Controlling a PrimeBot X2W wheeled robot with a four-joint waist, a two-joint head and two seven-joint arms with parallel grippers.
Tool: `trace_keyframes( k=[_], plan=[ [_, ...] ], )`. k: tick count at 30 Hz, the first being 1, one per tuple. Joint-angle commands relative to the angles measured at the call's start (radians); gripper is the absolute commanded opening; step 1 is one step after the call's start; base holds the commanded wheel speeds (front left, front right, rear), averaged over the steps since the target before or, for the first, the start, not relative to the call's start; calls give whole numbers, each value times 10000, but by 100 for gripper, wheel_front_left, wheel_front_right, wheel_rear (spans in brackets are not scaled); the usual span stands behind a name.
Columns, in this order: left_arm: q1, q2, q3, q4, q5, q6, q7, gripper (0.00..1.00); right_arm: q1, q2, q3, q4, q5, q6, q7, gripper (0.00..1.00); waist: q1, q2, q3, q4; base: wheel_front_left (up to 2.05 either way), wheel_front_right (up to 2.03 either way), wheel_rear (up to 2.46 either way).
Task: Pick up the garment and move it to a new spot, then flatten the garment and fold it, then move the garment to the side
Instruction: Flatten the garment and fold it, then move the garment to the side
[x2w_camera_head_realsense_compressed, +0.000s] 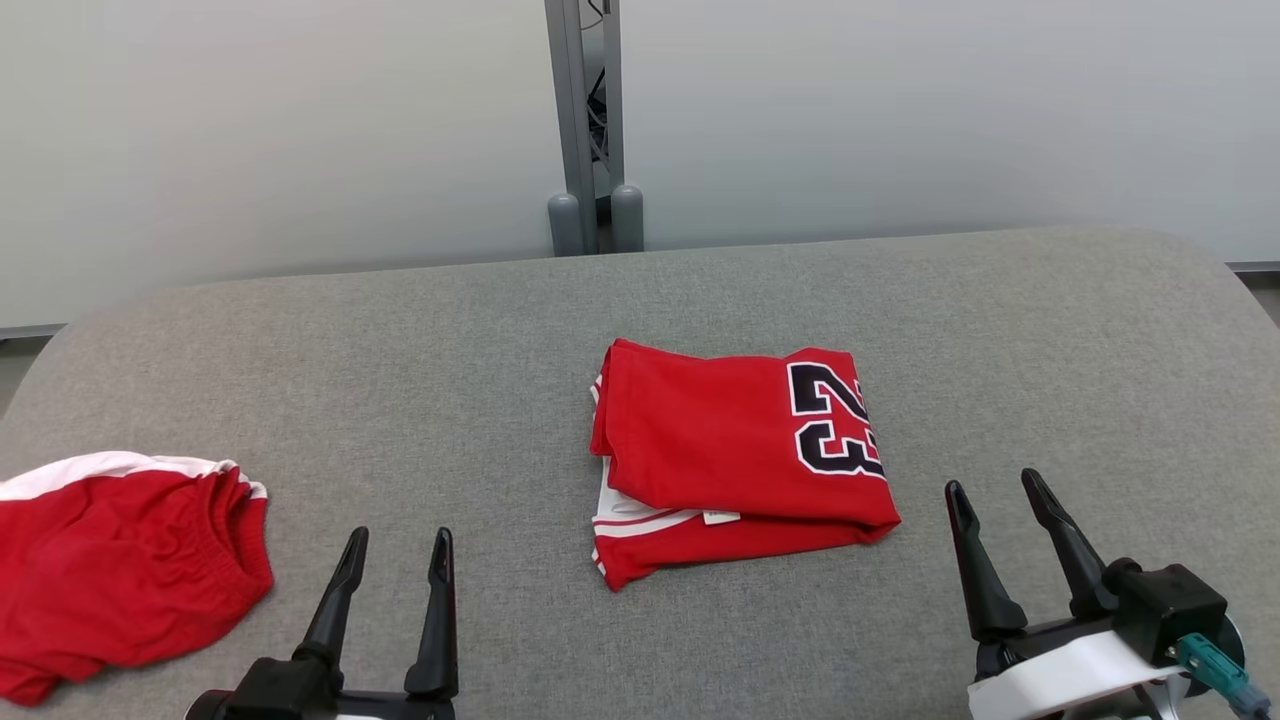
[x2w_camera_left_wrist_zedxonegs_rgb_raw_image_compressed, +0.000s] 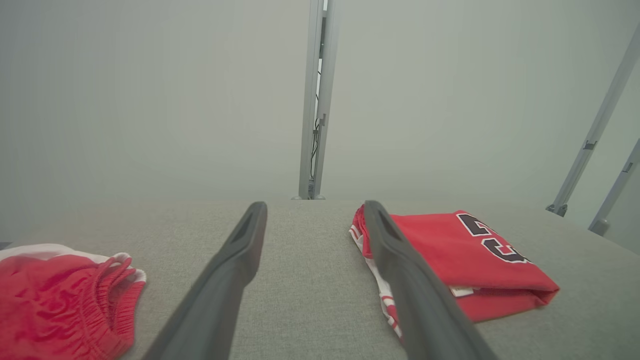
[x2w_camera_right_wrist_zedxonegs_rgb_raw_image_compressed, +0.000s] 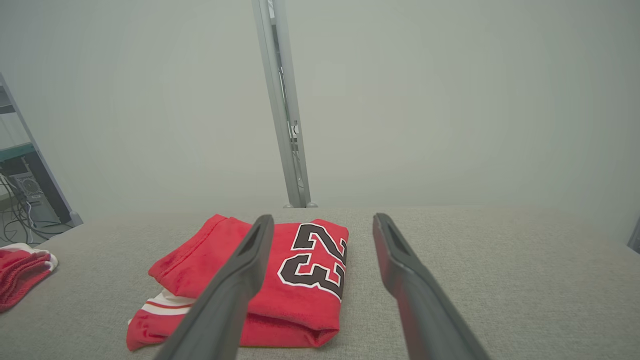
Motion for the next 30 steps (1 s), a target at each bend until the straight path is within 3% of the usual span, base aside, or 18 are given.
trace_keyframes(
  k=[1,22,30],
  plan=[
    [31,40,-27,6,-33,54,-37,100,9,2,-19,33,-30,-3,-54,100,0,0,-10,24,0,0,0],
    [54,40,-178,111,221,-54,-37,100,-155,42,-173,543,513,-2,-53,100,0,0,62,549,0,0,0],
    [-216,40,-373,-25,294,-240,-37,100,-1380,-346,20,2544,2230,-2,-54,100,0,0,595,1230,0,0,0]
  ],
)
